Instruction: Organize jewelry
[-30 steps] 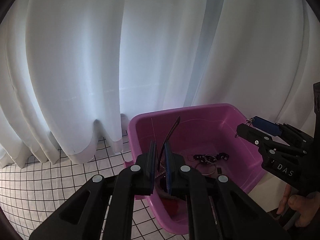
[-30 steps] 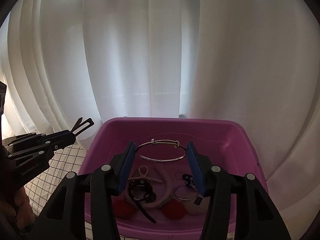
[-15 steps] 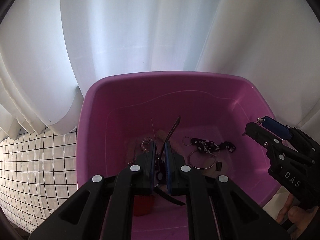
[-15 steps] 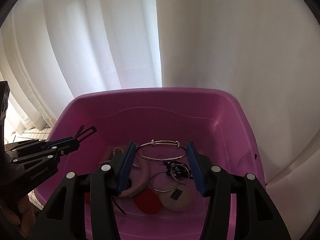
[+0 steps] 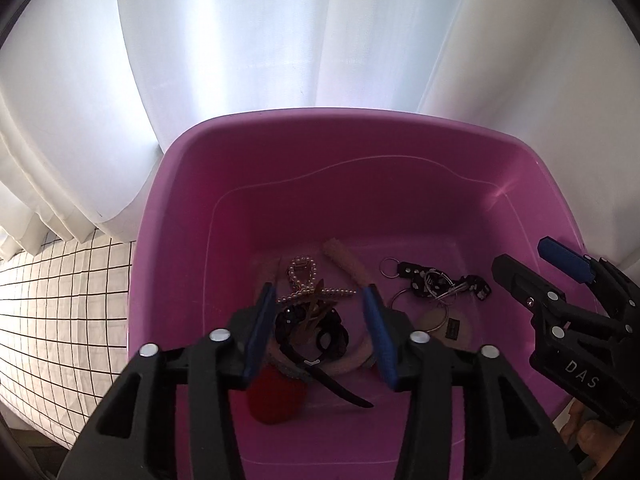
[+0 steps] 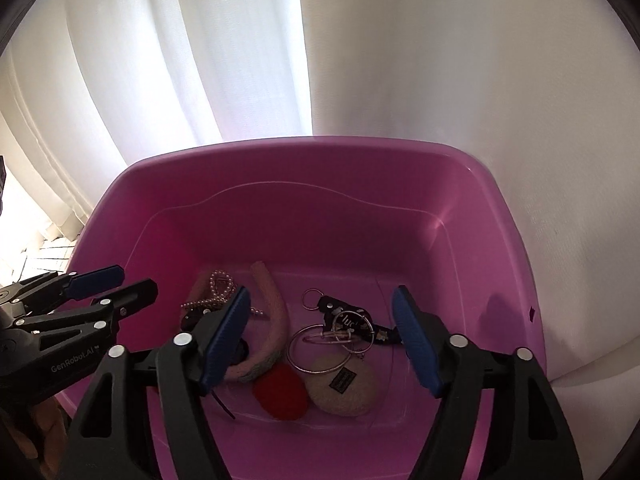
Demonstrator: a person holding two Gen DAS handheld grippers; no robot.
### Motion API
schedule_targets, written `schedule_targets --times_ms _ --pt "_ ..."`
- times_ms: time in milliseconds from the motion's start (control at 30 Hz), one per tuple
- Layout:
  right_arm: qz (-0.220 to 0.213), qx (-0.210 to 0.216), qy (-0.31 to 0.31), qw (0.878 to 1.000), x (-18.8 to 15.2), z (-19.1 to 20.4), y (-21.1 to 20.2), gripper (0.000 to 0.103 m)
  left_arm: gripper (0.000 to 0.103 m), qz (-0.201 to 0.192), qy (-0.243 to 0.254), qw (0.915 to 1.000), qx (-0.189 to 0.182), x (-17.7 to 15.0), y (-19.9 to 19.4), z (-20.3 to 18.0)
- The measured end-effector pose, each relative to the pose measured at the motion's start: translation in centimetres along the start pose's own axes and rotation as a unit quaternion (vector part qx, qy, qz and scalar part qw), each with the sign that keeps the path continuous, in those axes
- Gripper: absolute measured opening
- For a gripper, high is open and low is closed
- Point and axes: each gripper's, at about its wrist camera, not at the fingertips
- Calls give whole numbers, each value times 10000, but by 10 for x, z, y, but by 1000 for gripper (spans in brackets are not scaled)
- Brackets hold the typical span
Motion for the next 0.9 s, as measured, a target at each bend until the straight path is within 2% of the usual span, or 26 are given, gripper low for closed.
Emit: schedule_targets --times_ms 33,100,233,700,900 --pt "-3 13 9 10000 0 -1 -1 73 75 -42 -19 10000 18 0 -1 0" --pt "-2 5 14 10000 1 -1 -2 73 84 -104 -22 9999 35 1 -5 -1" --pt "-57 41 26 10000 2 0 -5 73 93 -35 -21 10000 18 1 -8 -2" --pt "-141 63 -31 9999 0 1 -15 73 95 -102 -114 9994 319 2 -25 6" --pt "-124 67 -101 9999 -1 6 -15 73 95 -101 -159 9993 308 1 -29 12"
Point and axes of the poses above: each gripper's, at about its wrist camera, not at the fingertips, and y roughly the way its jaws point, z to its left, x to its top, and after that the axes turned 6 degrees about -y, right-handed
